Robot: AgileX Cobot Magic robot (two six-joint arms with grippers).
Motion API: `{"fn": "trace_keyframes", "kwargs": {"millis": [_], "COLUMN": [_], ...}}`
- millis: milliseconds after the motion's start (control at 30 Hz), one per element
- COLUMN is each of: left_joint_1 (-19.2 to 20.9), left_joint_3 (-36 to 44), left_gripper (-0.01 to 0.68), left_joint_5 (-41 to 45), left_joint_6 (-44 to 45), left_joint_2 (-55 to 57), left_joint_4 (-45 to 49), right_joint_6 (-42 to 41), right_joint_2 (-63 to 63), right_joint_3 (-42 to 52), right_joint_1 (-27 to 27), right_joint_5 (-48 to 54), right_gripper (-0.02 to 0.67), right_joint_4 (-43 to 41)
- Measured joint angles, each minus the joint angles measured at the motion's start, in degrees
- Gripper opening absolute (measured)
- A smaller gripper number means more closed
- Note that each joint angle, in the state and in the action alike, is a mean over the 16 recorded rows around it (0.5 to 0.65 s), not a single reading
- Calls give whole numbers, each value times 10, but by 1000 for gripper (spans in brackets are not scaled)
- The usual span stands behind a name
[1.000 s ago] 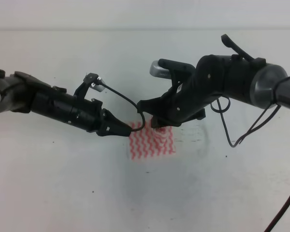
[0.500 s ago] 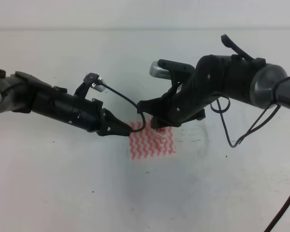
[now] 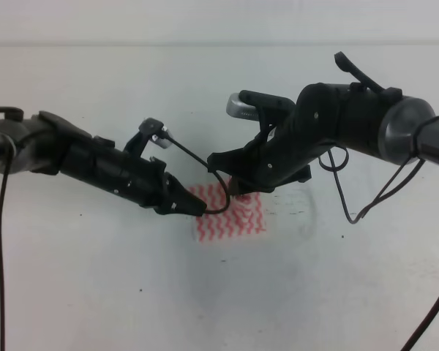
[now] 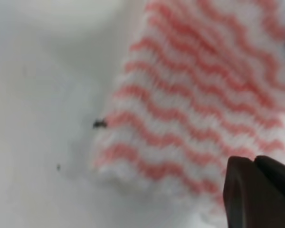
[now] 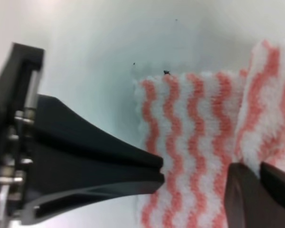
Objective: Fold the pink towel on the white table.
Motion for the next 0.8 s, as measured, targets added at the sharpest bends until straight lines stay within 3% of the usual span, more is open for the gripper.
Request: {"fn": "trace_keyframes", "kwargs": {"millis": [800], "left_joint_1": [0], "left_joint_3": [0], "left_gripper": [-5], "left_joint_5": [-2], "left_joint_6": [-3], "left_joint_2": [16], "left_joint_4": [2], "right_joint_6": [-11], "right_joint_2": [0], "right_joint_3": [-3], "right_joint_1": [12], "right_joint_5": [10], "right_gripper": [-16], "right_joint_4": [16]}}
